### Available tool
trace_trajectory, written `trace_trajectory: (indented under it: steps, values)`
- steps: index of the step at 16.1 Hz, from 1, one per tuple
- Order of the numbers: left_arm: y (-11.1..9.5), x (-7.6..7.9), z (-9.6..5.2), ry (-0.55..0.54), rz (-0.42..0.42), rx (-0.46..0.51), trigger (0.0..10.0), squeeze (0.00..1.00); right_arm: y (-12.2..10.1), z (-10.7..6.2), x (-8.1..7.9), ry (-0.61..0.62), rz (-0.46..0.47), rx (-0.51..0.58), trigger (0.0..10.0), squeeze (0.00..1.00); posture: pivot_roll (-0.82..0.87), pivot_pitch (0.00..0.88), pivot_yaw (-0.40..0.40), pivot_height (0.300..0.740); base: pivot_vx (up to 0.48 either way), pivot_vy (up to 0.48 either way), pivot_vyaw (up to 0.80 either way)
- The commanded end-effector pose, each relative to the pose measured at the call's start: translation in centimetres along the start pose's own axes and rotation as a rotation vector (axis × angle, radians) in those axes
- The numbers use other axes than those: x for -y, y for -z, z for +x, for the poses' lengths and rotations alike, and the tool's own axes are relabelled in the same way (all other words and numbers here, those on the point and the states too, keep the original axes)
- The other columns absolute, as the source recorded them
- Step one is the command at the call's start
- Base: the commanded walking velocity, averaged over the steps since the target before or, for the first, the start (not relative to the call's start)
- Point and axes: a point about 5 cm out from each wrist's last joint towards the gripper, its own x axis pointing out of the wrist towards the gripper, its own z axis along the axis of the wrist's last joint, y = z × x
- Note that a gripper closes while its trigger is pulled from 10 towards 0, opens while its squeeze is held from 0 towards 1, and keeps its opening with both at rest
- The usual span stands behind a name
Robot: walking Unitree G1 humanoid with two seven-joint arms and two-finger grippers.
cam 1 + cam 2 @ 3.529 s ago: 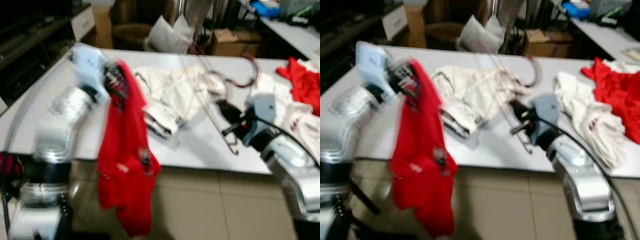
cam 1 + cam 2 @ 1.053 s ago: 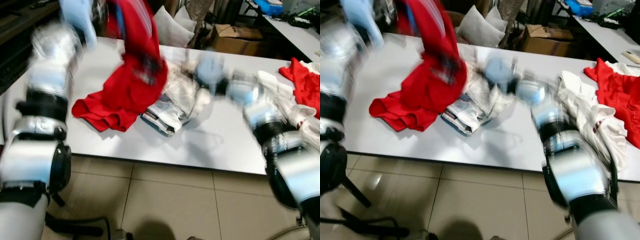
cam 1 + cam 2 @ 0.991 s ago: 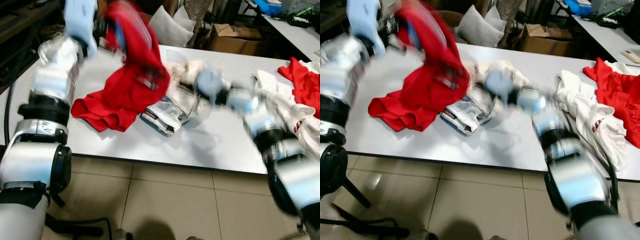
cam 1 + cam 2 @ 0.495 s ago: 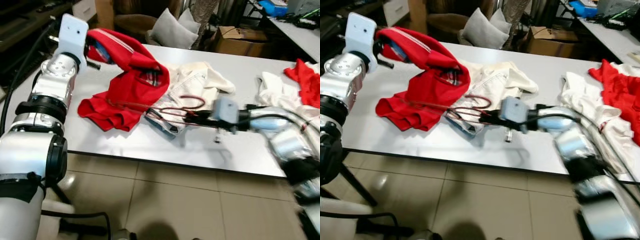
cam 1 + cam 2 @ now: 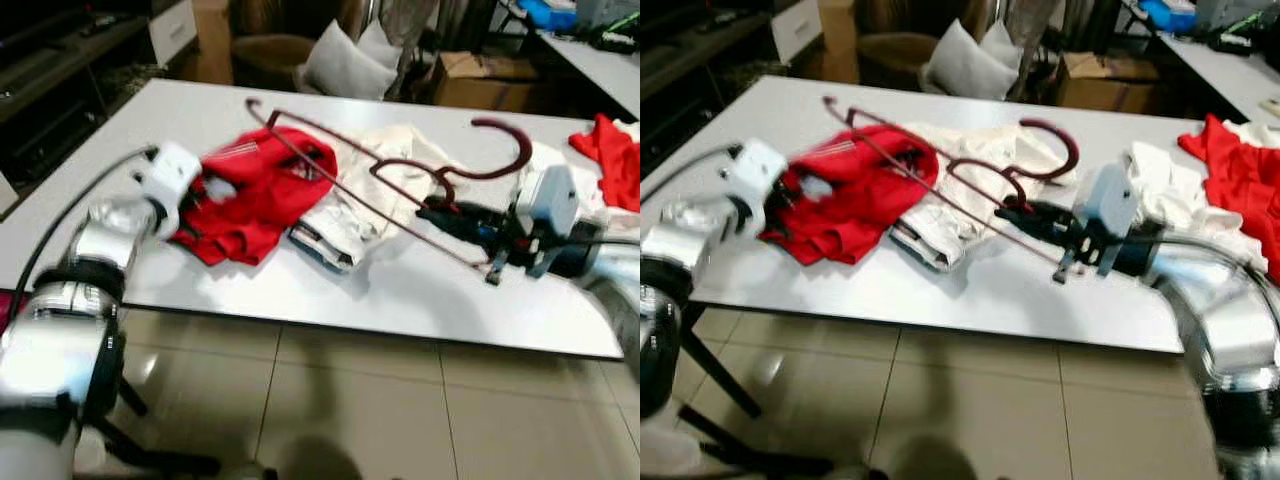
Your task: Hang hanger
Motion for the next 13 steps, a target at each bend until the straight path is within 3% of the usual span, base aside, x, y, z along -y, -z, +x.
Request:
trace_trajectory:
  steps: [1,3,4,5,7,8,9,11,13]
  values:
    - [-0.5,0.7,-0.3,0.099,-0.003,0.037,10.0,1.0,-0.1,-0.1,0.1,0.083,0.007,-0.024,10.0,0.0,-0.16,0.0,0.029,0.74,0.0,0.0,0.0]
    - [-0.1,1.5,-1.7,0.167,0.051,0.03,10.0,1.0,0.6,0.0,-0.9,0.112,0.026,-0.078,10.0,0.0,-0.16,0.0,0.039,0.74,0.0,0.0,0.0]
    - [0.0,1.5,-3.6,0.194,0.106,0.01,10.0,1.0,1.1,0.0,-1.3,0.182,0.071,-0.097,10.0,0.0,-0.16,0.0,0.039,0.74,0.0,0.0,0.0]
    - [-0.2,1.4,-4.5,0.209,0.105,0.012,10.0,1.0,1.3,-0.1,-1.4,0.211,0.104,-0.104,10.0,0.0,-0.16,0.0,0.039,0.74,0.0,0.0,0.0]
    - [-0.9,2.0,-8.5,0.376,0.097,0.042,10.0,1.0,1.8,0.2,-2.4,0.3,0.194,-0.12,10.0,0.0,-0.13,0.0,0.022,0.74,0.0,0.0,0.0]
    - [-1.5,3.0,-10.1,0.477,0.079,0.067,10.0,1.0,2.0,0.4,-2.7,0.335,0.23,-0.122,10.0,0.0,-0.12,0.0,0.018,0.74,0.0,0.0,0.0]
    - [-2.0,3.6,-10.9,0.52,0.04,0.103,10.0,1.0,2.3,0.5,-3.0,0.353,0.252,-0.132,10.0,0.0,-0.12,0.0,0.018,0.74,0.0,0.0,0.0]
    - [-3.6,4.2,-11.3,0.508,-0.095,0.236,10.0,1.0,2.7,0.6,-3.5,0.422,0.31,-0.127,10.0,0.0,-0.11,0.0,0.001,0.74,0.0,0.0,0.0]
    - [-5.3,4.2,-11.1,0.406,-0.21,0.393,10.0,1.0,2.1,0.8,-3.4,0.544,0.358,-0.047,10.0,0.0,-0.11,0.0,0.007,0.74,0.0,0.0,0.0]
